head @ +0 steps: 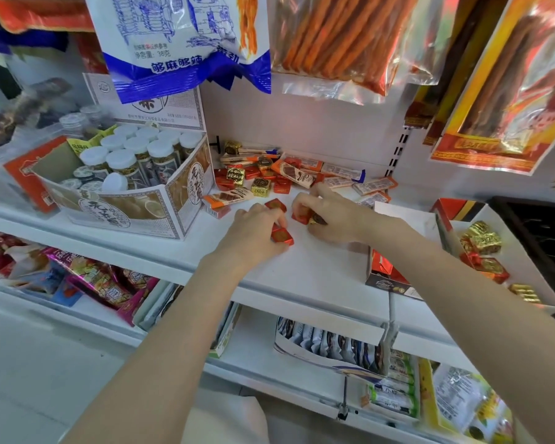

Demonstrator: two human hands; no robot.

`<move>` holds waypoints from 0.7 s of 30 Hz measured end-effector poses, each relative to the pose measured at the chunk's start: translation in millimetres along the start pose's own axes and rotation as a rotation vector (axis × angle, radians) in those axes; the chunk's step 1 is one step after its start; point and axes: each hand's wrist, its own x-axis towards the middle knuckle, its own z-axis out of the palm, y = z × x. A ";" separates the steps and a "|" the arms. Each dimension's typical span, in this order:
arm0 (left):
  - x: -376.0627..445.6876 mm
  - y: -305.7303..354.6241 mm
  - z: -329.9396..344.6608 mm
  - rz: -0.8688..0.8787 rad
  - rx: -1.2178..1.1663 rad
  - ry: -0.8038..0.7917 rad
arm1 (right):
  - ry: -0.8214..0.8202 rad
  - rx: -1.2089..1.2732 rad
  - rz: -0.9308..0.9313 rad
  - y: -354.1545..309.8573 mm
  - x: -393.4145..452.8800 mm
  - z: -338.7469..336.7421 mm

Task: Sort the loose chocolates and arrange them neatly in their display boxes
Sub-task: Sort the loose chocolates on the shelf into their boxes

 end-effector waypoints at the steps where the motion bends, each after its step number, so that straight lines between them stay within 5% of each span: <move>1: -0.7 -1.2 -0.8 -0.002 -0.001 -0.016 | -0.007 0.001 0.017 -1.7 -1.5 0.0; 11: -4.7 2.4 -4.8 -0.010 0.011 -0.003 | 0.128 -0.064 0.099 -21.3 -22.3 5.1; 16: -7.3 11.1 -8.5 0.012 -0.136 0.090 | 0.468 -0.003 0.173 -10.2 -68.3 -20.7; 21: -7.8 53.6 -3.6 0.150 -0.285 0.117 | 0.344 -0.233 0.353 22.1 -125.3 -29.9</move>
